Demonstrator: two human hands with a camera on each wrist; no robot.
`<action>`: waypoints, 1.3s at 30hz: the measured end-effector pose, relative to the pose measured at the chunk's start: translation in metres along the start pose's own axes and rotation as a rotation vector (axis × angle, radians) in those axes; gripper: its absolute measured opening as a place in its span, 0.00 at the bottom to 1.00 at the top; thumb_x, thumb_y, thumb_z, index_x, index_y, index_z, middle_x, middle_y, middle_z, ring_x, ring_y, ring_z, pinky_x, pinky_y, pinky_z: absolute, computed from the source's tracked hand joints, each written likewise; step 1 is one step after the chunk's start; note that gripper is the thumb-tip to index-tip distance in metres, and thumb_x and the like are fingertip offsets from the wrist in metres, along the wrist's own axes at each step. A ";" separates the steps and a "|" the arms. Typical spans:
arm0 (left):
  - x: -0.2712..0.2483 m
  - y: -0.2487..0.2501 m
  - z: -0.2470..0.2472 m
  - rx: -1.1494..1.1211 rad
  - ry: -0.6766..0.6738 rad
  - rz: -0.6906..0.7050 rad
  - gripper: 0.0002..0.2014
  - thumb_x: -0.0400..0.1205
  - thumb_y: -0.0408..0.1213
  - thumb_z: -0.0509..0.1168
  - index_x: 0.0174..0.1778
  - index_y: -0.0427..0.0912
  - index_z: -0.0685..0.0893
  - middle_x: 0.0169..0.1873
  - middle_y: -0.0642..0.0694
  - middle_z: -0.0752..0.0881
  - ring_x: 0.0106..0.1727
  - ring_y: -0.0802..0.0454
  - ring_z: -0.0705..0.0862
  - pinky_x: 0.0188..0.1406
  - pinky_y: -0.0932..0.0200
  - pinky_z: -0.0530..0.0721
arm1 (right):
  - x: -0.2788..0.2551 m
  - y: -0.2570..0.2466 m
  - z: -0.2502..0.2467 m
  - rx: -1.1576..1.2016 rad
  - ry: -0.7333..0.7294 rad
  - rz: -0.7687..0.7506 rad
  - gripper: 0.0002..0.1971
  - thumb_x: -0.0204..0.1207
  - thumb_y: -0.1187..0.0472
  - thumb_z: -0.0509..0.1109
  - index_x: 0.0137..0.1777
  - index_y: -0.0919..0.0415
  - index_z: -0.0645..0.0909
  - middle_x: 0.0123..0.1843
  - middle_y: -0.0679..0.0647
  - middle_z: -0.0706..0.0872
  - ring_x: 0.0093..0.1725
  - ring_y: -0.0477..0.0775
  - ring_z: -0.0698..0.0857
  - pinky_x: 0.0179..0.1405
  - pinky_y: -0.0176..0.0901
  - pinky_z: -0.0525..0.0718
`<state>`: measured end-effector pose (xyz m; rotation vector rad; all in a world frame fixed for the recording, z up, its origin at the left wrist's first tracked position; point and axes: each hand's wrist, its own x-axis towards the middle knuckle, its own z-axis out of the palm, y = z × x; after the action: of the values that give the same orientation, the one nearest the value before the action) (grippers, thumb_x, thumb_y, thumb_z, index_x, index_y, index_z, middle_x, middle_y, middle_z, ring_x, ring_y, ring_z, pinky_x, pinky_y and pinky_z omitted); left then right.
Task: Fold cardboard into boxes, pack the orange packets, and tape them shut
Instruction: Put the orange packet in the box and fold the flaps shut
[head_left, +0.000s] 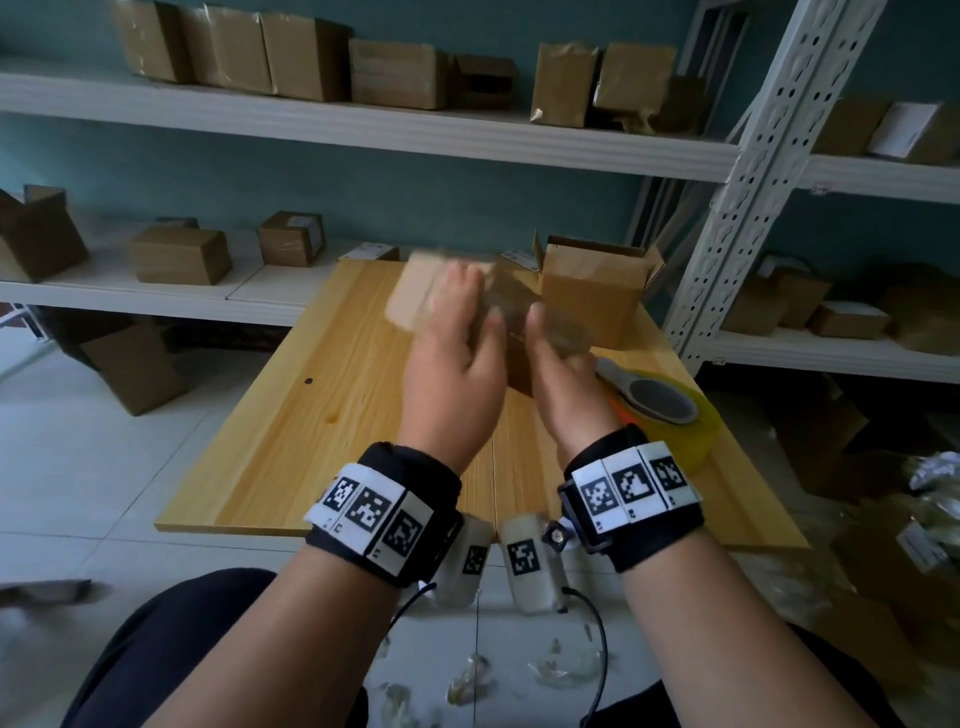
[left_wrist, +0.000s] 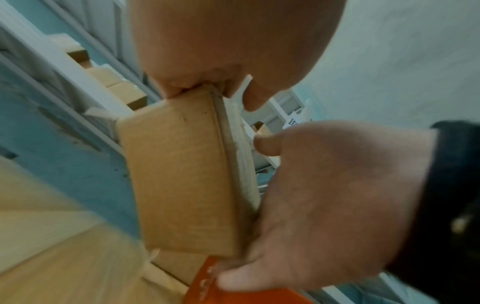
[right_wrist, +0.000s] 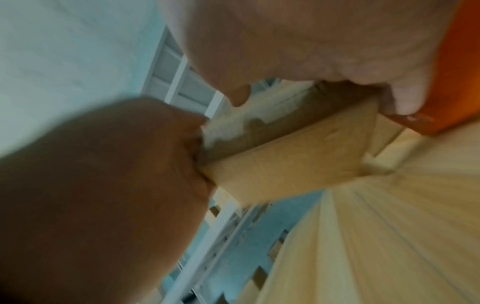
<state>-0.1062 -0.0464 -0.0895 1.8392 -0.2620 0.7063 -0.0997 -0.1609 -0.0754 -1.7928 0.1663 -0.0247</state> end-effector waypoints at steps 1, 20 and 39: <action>-0.001 0.006 0.001 -0.025 -0.007 0.114 0.24 0.92 0.38 0.60 0.86 0.42 0.76 0.88 0.46 0.72 0.91 0.55 0.66 0.91 0.43 0.66 | 0.004 0.003 0.002 0.148 -0.016 -0.010 0.39 0.83 0.24 0.56 0.80 0.54 0.77 0.73 0.47 0.86 0.69 0.49 0.86 0.76 0.53 0.79; 0.040 0.007 -0.037 -0.311 0.262 -0.395 0.32 0.89 0.67 0.59 0.79 0.47 0.79 0.70 0.51 0.85 0.70 0.57 0.84 0.77 0.43 0.83 | -0.007 0.003 0.017 0.212 0.230 -0.651 0.21 0.91 0.67 0.65 0.82 0.56 0.76 0.82 0.52 0.80 0.80 0.38 0.77 0.73 0.22 0.74; 0.030 0.051 -0.051 -0.641 0.173 -0.604 0.17 0.78 0.54 0.80 0.54 0.45 0.91 0.56 0.41 0.95 0.54 0.49 0.95 0.58 0.49 0.92 | -0.008 -0.015 -0.006 -0.078 0.269 -0.888 0.41 0.84 0.49 0.77 0.92 0.60 0.62 0.84 0.56 0.78 0.84 0.48 0.76 0.81 0.50 0.78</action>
<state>-0.1243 -0.0149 -0.0206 1.1402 0.1704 0.2962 -0.1065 -0.1629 -0.0592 -1.8047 -0.4532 -0.9001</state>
